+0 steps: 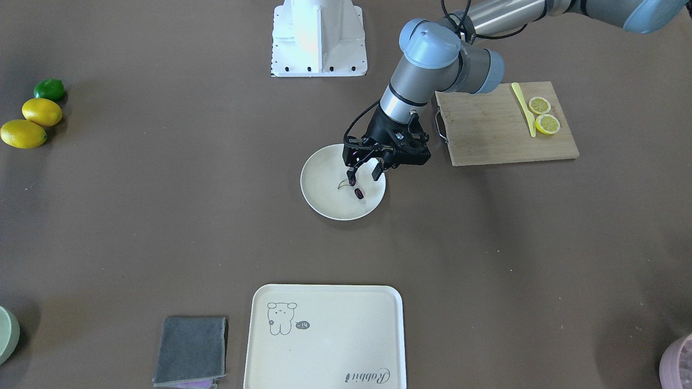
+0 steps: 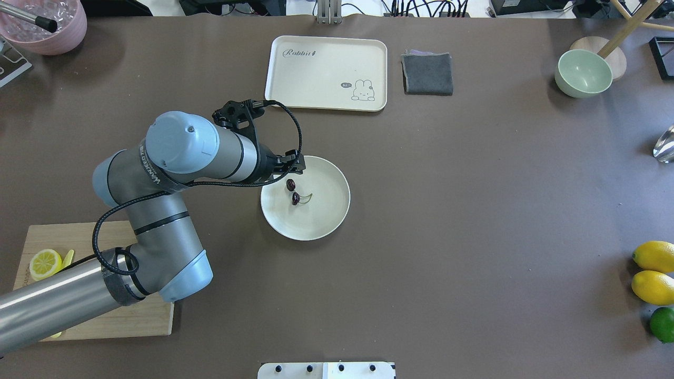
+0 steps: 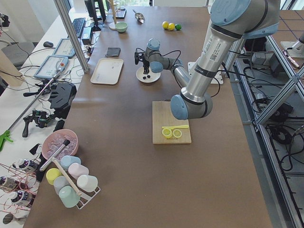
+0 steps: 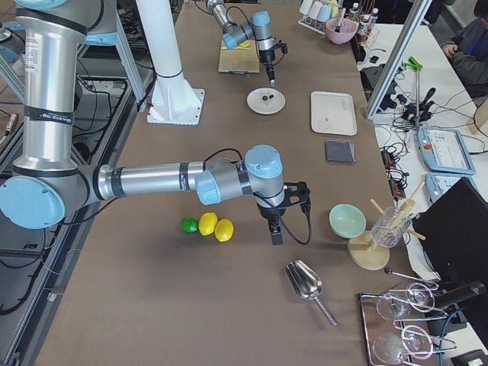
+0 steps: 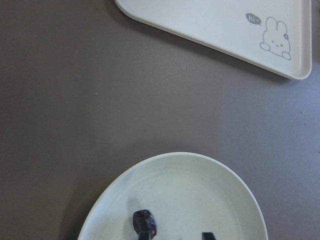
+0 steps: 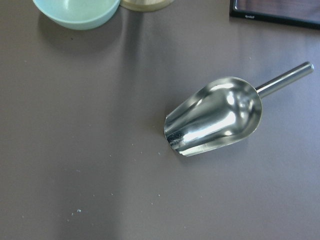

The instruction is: Place red cherry on plate

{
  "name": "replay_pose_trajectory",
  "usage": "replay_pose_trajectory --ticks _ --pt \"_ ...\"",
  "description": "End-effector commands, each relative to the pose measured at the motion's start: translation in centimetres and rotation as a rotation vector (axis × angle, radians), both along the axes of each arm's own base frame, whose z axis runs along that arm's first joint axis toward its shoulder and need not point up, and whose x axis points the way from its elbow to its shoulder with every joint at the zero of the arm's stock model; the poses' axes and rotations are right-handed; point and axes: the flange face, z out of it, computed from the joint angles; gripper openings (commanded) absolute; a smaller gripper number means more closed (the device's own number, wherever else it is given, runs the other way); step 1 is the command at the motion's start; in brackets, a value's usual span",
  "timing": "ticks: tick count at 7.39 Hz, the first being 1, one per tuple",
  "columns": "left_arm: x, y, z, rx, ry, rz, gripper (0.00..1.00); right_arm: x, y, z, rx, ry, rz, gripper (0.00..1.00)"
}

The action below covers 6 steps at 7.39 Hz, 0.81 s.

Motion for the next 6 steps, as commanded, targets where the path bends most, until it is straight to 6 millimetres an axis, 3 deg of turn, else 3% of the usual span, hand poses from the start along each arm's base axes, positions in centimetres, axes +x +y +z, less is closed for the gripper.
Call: replay_pose_trajectory --ticks 1,2,3,4,5,6 --pt "-1.6 -0.8 0.2 0.006 -0.004 -0.015 0.98 0.3 1.0 1.2 -0.108 -0.083 -0.001 1.00" --pt "-4.2 -1.5 0.7 0.021 -0.042 -0.003 0.98 0.8 1.6 2.2 -0.133 -0.072 0.006 1.00" --pt "-8.2 -2.1 0.6 0.020 -0.142 0.034 0.98 0.9 1.8 2.4 -0.132 -0.059 0.003 1.00" --pt "-13.2 -2.1 0.8 0.022 -0.272 0.054 0.98 0.6 1.9 2.7 -0.127 -0.046 -0.018 1.00" --pt "-19.2 -4.1 1.8 0.057 -0.403 0.127 0.98 0.1 1.7 3.1 -0.122 0.000 -0.089 1.00" --pt "-24.8 -5.9 6.3 0.062 -0.459 0.209 0.98 0.3 1.5 3.2 -0.094 0.028 -0.150 1.00"
